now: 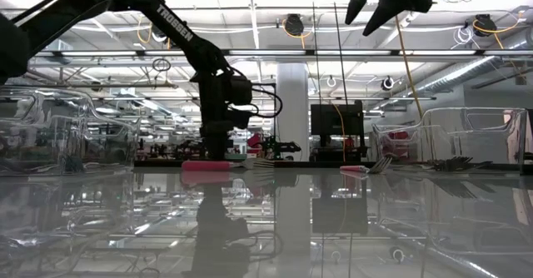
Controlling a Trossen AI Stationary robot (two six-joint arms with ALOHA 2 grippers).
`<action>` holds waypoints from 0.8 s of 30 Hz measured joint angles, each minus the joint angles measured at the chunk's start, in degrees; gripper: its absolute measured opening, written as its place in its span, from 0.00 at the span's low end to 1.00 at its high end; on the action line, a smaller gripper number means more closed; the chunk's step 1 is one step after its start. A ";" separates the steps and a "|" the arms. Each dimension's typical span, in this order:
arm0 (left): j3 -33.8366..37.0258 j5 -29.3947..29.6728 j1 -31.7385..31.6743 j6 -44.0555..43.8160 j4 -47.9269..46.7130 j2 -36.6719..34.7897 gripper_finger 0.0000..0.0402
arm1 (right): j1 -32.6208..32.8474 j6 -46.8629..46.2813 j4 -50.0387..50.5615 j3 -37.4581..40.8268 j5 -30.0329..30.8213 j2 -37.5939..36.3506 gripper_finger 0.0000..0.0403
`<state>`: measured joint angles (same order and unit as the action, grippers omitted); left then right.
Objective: Sort silverware by color (type)
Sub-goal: Put the pink fork into the bottom right transparent bin
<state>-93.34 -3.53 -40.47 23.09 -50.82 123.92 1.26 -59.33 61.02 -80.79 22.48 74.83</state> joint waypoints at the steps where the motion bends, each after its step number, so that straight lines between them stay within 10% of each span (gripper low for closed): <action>1: 0.00 -0.70 -0.09 0.42 -0.39 0.00 0.18 | 0.00 0.00 0.13 0.00 0.04 0.00 0.49; 12: 0.00 -4.53 5.51 -2.49 -7.87 -0.01 0.20 | -0.44 -0.02 0.84 0.02 2.96 0.13 0.49; 24: -0.14 1.94 12.13 -20.75 -8.39 -0.01 0.55 | -0.66 -0.02 0.80 0.02 3.06 0.13 0.49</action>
<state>-93.48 -1.59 -28.33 2.34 -59.21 123.92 0.60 -59.35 61.82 -80.77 25.54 74.96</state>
